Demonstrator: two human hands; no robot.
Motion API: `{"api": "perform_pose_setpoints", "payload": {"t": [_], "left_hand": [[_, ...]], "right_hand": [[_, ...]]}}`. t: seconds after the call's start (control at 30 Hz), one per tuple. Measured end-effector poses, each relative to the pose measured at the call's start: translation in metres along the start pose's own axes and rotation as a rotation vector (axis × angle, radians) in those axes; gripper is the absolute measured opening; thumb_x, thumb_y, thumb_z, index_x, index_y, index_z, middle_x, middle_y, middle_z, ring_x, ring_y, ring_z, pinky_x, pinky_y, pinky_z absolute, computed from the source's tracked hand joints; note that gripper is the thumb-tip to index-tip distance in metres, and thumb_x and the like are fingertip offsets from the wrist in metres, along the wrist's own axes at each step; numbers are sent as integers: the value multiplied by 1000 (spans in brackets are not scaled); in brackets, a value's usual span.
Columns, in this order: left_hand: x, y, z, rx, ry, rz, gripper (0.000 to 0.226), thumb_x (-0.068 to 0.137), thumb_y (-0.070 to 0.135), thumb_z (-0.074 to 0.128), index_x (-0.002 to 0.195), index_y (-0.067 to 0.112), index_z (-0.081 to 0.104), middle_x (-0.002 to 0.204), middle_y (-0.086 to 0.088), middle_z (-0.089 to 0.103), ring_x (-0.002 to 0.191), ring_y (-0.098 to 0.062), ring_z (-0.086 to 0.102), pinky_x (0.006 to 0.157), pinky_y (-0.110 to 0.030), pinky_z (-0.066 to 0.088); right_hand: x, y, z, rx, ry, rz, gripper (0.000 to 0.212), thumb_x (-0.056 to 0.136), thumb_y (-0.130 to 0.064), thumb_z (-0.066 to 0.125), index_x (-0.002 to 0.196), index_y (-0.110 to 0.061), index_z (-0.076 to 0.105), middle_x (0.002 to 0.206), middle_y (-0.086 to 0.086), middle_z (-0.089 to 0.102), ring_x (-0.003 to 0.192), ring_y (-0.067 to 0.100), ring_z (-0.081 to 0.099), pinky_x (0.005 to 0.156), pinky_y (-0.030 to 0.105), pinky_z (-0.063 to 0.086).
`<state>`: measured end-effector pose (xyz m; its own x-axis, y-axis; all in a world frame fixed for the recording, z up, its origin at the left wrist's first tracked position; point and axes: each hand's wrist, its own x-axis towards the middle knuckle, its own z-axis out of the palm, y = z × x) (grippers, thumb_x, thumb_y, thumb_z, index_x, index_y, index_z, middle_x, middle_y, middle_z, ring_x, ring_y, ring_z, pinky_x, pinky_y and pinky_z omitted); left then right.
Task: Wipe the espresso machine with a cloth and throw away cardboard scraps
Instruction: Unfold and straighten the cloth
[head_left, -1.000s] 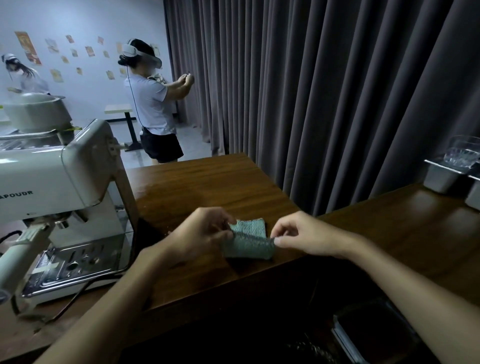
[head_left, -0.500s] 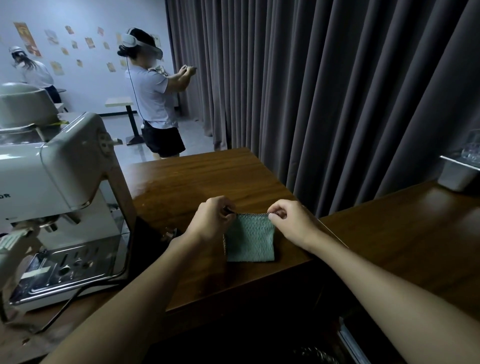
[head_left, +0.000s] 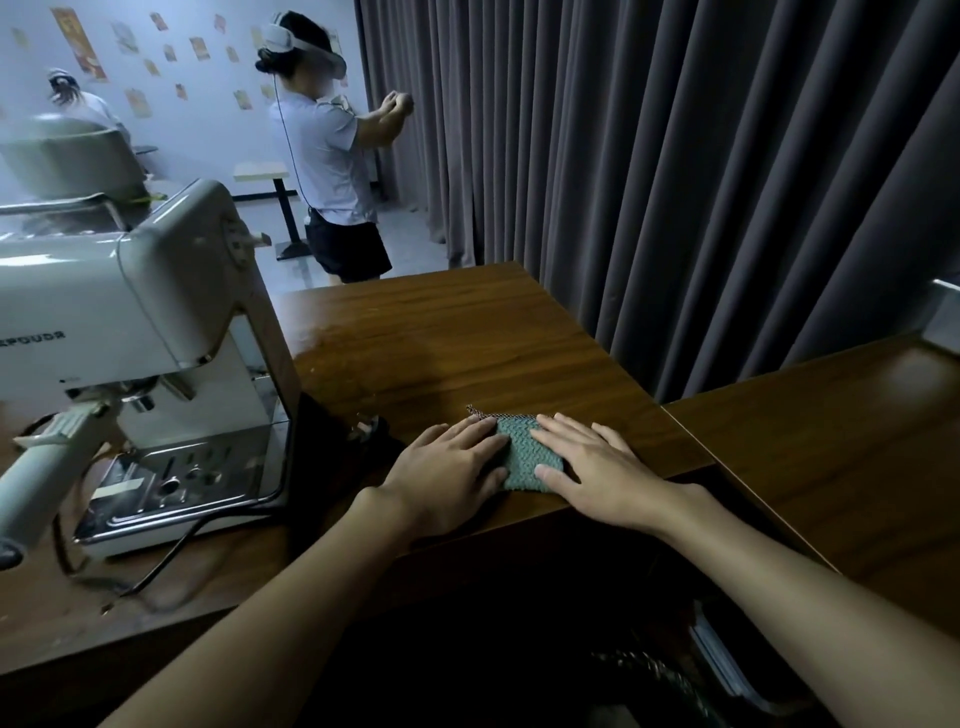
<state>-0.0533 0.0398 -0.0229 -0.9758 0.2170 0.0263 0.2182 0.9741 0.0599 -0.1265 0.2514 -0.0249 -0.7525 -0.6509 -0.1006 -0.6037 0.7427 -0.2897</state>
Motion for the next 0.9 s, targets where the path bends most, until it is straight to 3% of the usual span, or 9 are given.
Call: {"api": "perform_pose_setpoints", "payload": {"t": [0.5,0.67,0.9], "left_hand": [[-84,-7,5,5,44,-204,60,103,56,23,157,31,20,167,5,13,154,-13,7,123,-35,14],[-98,-9,7,-41,96,-218,59,103,54,27,156,28,24,166,5,16,154,-11,7,123,-32,14],[-107,-17,10,-33,98,-224,59,103,55,26,156,31,23,165,7,19,153,-9,11,124,-35,16]], "right_hand": [[-1,-56,16,51,-88,-193,58,100,-54,35,153,-33,22,162,-17,9,147,0,-1,120,45,-5],[-3,-61,22,49,-21,-208,59,98,-59,33,152,-37,22,162,-17,7,146,-1,-4,119,44,-5],[-3,-62,25,-17,-71,-221,63,97,-63,28,154,-35,17,162,-17,1,146,-2,-7,119,44,-9]]}}
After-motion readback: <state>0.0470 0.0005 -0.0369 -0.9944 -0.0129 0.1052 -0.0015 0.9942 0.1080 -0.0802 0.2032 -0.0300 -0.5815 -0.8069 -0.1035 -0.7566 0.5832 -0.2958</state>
